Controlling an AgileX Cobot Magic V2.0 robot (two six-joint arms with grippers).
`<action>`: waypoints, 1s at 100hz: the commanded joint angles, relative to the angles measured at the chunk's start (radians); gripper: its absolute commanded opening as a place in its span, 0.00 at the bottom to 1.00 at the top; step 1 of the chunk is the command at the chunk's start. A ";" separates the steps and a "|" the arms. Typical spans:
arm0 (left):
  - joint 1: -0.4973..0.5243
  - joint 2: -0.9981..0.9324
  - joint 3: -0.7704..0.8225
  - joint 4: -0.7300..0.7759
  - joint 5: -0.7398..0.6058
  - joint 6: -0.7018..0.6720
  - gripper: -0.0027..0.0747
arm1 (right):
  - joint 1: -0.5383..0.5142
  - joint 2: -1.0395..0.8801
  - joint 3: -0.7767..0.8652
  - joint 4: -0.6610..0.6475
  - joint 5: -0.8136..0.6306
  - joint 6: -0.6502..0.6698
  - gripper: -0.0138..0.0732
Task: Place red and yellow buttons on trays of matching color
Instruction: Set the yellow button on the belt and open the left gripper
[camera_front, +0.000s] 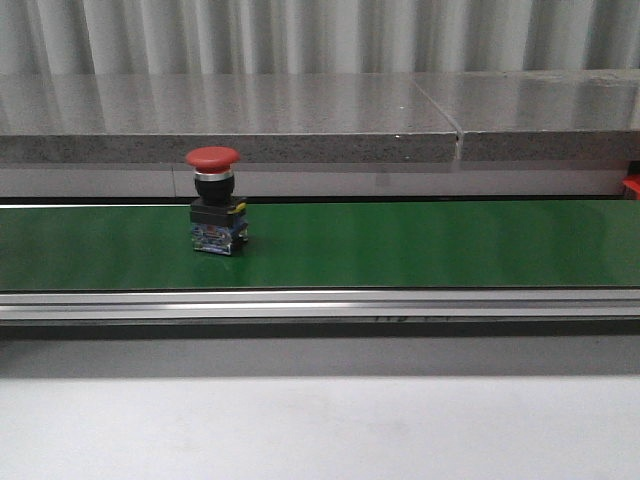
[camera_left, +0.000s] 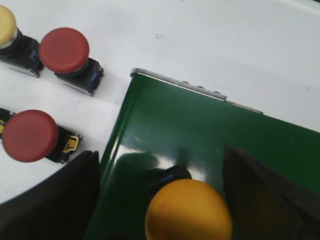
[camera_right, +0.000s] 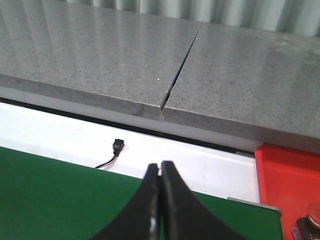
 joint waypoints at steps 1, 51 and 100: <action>-0.010 -0.030 -0.035 -0.058 -0.063 0.053 0.69 | 0.001 -0.002 -0.027 0.015 -0.058 -0.004 0.08; -0.153 -0.132 -0.109 -0.022 -0.081 0.089 0.69 | 0.001 -0.002 -0.027 0.015 -0.058 -0.004 0.08; -0.161 -0.652 0.282 -0.020 -0.276 0.089 0.67 | 0.001 -0.002 -0.027 0.015 -0.058 -0.004 0.08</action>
